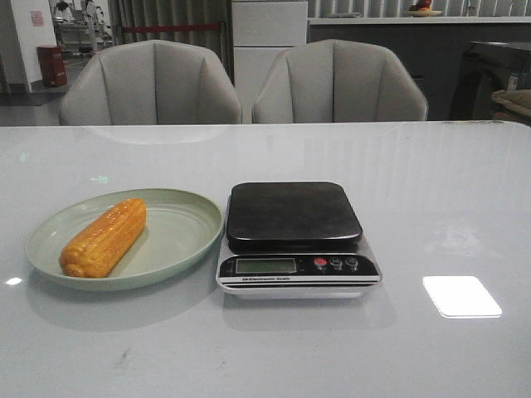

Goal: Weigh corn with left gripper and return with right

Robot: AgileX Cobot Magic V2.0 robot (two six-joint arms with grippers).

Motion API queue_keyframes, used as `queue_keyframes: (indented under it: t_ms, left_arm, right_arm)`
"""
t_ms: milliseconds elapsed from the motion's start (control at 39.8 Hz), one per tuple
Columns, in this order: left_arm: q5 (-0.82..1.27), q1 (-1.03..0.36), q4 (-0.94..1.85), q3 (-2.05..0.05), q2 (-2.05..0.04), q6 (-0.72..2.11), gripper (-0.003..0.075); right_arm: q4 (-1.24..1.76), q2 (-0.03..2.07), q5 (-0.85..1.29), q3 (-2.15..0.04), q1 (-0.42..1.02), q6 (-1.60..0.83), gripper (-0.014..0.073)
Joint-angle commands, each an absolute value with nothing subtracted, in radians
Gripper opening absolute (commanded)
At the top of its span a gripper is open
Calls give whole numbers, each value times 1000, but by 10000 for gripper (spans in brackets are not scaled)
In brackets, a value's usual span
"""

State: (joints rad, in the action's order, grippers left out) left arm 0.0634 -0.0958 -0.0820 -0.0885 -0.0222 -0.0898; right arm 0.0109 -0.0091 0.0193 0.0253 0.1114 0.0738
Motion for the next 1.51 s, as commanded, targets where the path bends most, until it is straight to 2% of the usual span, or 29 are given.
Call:
queue_keyframes:
  t_ms: [0,226,780,855,1057,1107,1333,1484]
  left_arm:
    - [102,-94,-82,-221,-100,-92,113]
    - [293,-94,0,-391,-250,-92,113]
    - [287,-94,28,-389,-317,-94,120]
    - [290,-94,28,-398,-334,-94,155]
    - [294,-107,28,-412,-403,-94,396]
    - [292,-127,25,-412,-419,-92,435]
    - [287,-248,-24,-435,-529,-92,508]
    - [287,-294,13,-507,-675,-92,545]
  right_arm:
    - [0,-28,-68,36,106,67,167]
    - [0,-28,-68,36,106,67,167]
    - [0,-28,-68,36,106,67,167]
    - [0,-28,-68,36,106,67,167]
    - [0,-28,-68,36,106,67,167]
    - [0,-28,-68,36,106,67,167]
    - [0,-28,-68,36,106,67,167]
    - [0,-28,-68,36,106,67,167]
